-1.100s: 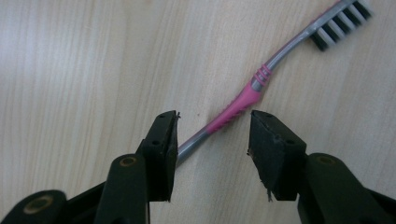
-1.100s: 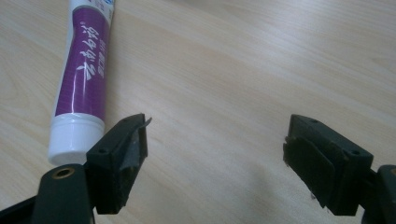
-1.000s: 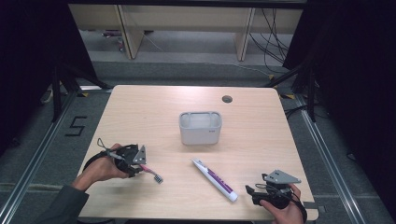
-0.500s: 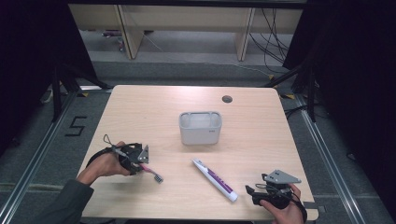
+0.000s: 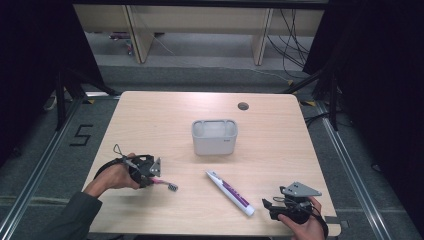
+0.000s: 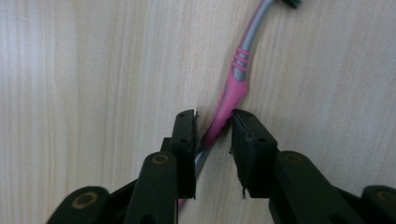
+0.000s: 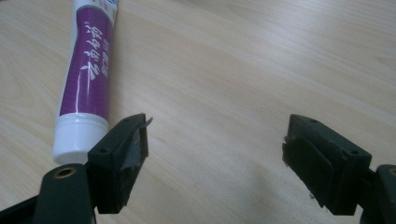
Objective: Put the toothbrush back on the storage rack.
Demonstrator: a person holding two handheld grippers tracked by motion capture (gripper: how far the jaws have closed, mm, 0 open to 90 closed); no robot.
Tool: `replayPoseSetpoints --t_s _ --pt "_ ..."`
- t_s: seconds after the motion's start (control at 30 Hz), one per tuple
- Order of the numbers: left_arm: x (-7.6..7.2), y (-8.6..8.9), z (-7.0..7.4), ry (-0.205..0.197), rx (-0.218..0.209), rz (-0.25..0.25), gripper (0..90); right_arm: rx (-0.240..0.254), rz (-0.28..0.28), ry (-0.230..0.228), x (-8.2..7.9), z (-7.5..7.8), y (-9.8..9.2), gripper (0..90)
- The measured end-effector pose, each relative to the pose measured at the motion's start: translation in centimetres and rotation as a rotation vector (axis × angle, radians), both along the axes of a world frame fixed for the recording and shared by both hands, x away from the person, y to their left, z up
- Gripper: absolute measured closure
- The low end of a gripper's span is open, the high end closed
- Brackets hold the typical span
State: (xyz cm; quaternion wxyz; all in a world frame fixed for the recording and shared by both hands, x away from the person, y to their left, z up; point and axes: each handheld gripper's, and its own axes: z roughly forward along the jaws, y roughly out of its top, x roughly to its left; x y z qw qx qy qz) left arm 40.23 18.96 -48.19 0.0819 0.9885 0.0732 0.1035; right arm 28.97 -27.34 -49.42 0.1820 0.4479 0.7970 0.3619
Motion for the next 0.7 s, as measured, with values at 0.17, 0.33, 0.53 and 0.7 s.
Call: replayPoseSetpoints --t_s 0.17,0.33,0.53,0.7 --pt "0.0 0.0 0.0 0.023 0.001 0.009 76.8 -0.019 0.013 -0.016 0.1 0.0 -0.1 22.7" --pt "0.2 -0.1 0.1 0.042 0.019 0.007 80.3 -0.015 0.012 -0.02 0.1 0.0 -0.1 22.7" --pt "0.9 -0.5 0.2 0.09 0.047 0.028 81.4 -0.017 0.019 -0.012 0.1 0.0 0.0 22.7" --pt "1.0 -0.8 0.2 0.11 0.054 0.061 82.2 -0.026 0.026 -0.022 0.2 0.0 -0.1 22.7"
